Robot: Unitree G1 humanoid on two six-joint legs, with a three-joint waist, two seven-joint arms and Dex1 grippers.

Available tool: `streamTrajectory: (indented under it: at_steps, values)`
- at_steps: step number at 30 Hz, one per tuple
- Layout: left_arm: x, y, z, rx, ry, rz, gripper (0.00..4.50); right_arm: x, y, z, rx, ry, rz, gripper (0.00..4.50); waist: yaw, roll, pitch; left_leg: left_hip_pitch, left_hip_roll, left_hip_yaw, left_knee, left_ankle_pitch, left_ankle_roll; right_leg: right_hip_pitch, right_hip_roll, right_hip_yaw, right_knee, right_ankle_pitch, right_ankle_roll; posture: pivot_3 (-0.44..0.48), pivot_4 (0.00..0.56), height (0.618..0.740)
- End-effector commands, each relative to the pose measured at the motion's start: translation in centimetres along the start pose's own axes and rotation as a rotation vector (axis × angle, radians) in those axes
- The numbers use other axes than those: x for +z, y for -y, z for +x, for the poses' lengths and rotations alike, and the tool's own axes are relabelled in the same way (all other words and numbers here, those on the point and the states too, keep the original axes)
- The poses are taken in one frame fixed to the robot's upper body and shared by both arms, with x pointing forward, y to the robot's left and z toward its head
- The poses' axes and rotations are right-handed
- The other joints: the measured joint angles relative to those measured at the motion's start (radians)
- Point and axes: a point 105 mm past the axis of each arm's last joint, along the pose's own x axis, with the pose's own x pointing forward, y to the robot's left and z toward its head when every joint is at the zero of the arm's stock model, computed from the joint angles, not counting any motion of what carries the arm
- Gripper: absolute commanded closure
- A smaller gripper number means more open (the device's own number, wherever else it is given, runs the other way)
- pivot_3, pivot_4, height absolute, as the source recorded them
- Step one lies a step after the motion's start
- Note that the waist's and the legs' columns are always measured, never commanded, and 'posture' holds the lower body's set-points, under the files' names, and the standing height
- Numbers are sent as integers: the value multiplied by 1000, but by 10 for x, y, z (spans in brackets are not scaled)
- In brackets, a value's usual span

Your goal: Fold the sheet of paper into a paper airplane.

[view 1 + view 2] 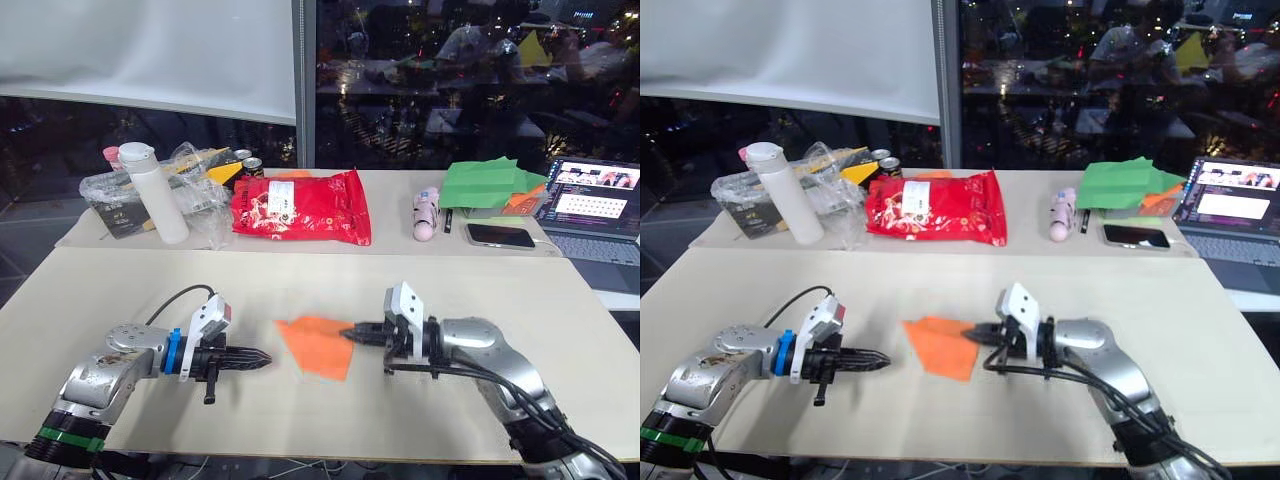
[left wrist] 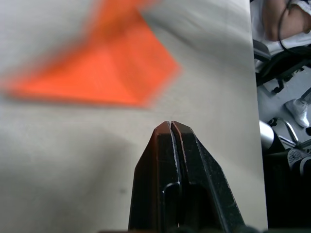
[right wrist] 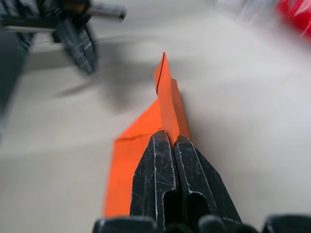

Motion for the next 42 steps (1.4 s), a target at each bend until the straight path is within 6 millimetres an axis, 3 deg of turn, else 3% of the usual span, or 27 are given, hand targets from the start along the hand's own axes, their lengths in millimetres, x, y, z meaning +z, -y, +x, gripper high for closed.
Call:
streamTrajectory:
  at_steps: [1,3,5,7,10,12,17,21,28,32,37,42]
  values:
    - [10,3,1,-10,16,25,4500,23,15,2,-57,48,-339,4484,-1,0,0,0,0,0,0,0,0,0,0,0,0,0,0,0,150,715]
    - [10,3,1,-10,15,24,4500,32,21,3,-99,53,-574,4484,-1,0,0,0,0,0,0,0,0,0,0,0,0,0,0,0,150,715]
    - [10,3,2,-10,16,21,4500,29,15,5,-78,36,-793,4484,0,0,0,0,0,0,0,0,0,0,0,0,0,0,0,0,150,715]
    - [11,3,2,-11,17,17,4500,19,4,7,-29,34,-870,4484,1,0,0,0,0,0,0,0,0,0,0,0,0,0,0,0,150,715]
    - [11,4,3,-18,16,13,4500,-12,-13,12,28,-7,-1000,4484,-2,0,0,0,0,0,-1,0,0,0,0,0,0,0,-1,0,150,715]
    - [13,4,4,-22,20,15,4500,-25,-21,14,43,-8,-1013,4484,-1,0,0,0,0,0,0,0,0,0,0,0,0,0,-1,0,150,715]
    - [21,3,6,-21,66,10,4500,-34,-34,8,68,4,-979,2888,-3,0,0,1,0,0,0,0,0,1,0,1,1,1,-1,0,150,715]
    - [27,0,14,5,131,4,4500,-27,-37,-4,77,0,-918,1532,-3,0,0,2,0,0,0,0,0,4,0,1,1,0,-2,0,150,715]
    - [28,0,42,42,188,15,4500,-7,-24,-34,75,-69,-882,1532,-2,-1,1,6,-1,0,1,0,0,10,-1,1,0,0,-1,0,150,715]
    - [16,-3,59,75,146,30,4500,2,5,-39,-20,-101,-805,2723,-6,-1,1,7,-1,0,1,0,0,10,-1,1,0,0,-1,0,150,715]
    - [9,-16,69,166,98,56,4500,11,35,-16,-133,-97,-613,4451,-12,-1,1,7,-1,-1,1,0,0,10,0,1,1,1,-2,0,150,715]
    - [-9,-21,69,209,37,21,4500,-1,38,14,-119,-113,-408,4484,-5,-1,1,6,-1,-1,1,0,0,10,0,0,0,3,-6,0,150,715]
